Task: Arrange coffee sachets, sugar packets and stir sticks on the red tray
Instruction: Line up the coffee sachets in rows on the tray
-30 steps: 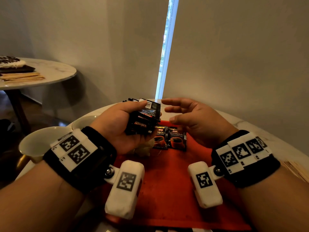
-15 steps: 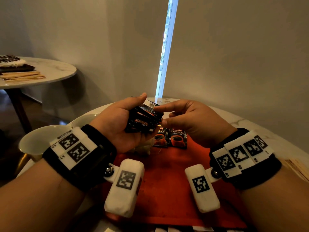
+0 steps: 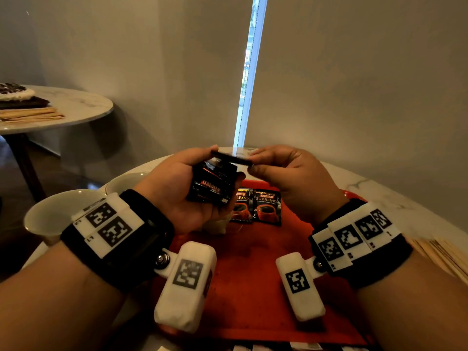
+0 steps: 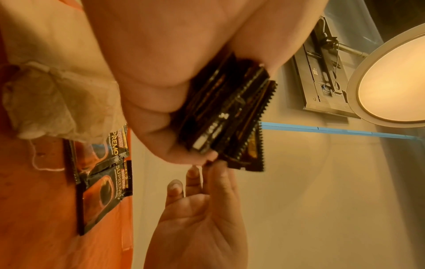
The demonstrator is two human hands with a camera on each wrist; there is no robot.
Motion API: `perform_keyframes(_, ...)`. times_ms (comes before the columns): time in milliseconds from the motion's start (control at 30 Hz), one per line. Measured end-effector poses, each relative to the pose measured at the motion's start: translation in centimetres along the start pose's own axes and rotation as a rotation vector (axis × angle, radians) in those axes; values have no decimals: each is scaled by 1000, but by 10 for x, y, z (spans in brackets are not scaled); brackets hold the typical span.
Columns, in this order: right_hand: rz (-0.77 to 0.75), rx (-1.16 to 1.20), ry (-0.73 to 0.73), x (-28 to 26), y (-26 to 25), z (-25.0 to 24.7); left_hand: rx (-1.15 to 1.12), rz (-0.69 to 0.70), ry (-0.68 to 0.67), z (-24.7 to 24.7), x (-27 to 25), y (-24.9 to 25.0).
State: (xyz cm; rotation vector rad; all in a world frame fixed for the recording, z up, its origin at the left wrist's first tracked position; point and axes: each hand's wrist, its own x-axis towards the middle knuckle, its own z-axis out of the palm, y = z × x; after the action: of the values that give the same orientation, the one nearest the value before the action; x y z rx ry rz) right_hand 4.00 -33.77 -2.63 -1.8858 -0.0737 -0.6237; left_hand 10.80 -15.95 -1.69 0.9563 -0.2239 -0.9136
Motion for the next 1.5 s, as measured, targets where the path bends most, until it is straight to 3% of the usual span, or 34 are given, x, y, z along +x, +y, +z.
perform_keyframes(200, 284, 373, 261, 6, 9, -6, -63, -13, 93, -5, 2, 5)
perform_keyframes(300, 451, 149, 277, 9, 29, -9, -71, 53, 140, -2, 2, 5)
perform_keyframes(467, 609, -17, 143, 6, 34, -7, -93, 87, 144, -3, 5, 7)
perform_keyframes(833, 659, -200, -36, 1, 26, 0, -160, 170, 136, -6, 4, 9)
perform_keyframes(1500, 660, -229, -44, 4, 25, 4, -119, 125, 117, -6, 5, 6)
